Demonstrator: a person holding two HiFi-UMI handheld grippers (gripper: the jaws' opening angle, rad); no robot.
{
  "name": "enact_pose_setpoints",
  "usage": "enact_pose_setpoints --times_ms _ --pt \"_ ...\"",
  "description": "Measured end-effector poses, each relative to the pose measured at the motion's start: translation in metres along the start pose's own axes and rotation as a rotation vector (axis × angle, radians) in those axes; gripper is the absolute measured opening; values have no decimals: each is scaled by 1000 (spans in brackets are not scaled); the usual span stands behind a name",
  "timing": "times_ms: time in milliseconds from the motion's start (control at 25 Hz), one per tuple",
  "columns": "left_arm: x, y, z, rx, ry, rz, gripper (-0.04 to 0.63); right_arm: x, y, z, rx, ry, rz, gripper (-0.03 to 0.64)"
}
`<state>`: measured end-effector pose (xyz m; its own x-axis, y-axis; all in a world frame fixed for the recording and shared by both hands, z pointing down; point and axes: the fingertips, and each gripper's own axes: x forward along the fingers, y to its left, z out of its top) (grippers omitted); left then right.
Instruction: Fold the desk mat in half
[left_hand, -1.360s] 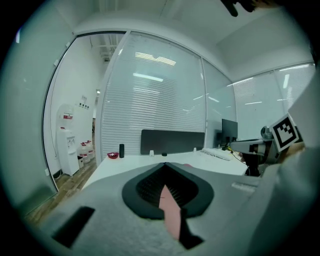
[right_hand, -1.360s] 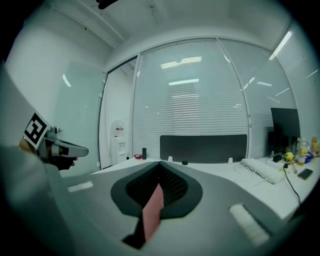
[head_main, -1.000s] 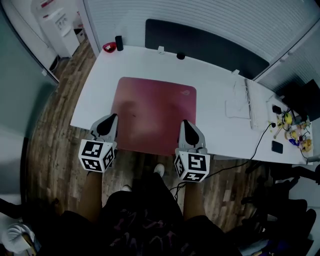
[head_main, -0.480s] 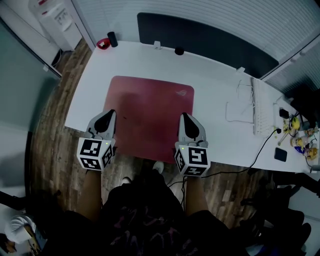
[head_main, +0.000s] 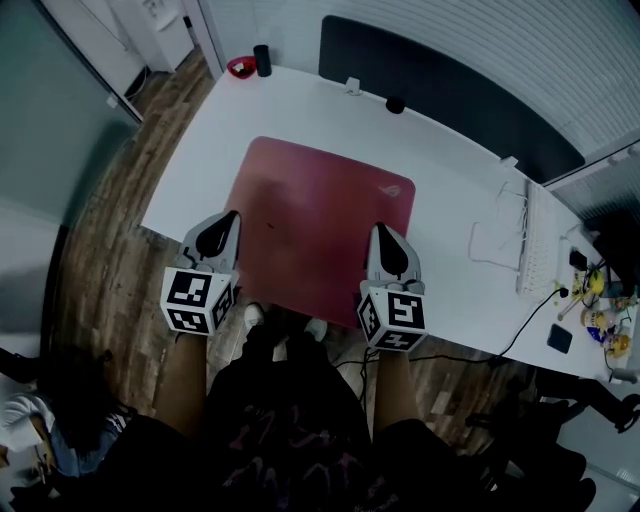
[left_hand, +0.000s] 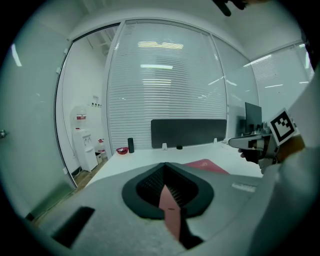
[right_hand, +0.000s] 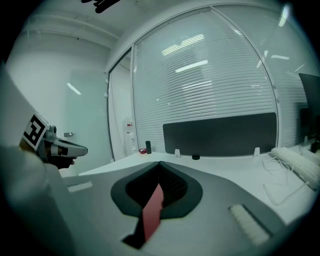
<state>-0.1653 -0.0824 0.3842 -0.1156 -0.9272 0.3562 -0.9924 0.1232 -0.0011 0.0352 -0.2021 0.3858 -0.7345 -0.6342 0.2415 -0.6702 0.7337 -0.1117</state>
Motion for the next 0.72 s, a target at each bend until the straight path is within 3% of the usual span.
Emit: enact_pose_setpoints --times_ms 720 --pt "-18 59 -20 -70 -7 1 0 22 65 -7 -42 33 14 8"
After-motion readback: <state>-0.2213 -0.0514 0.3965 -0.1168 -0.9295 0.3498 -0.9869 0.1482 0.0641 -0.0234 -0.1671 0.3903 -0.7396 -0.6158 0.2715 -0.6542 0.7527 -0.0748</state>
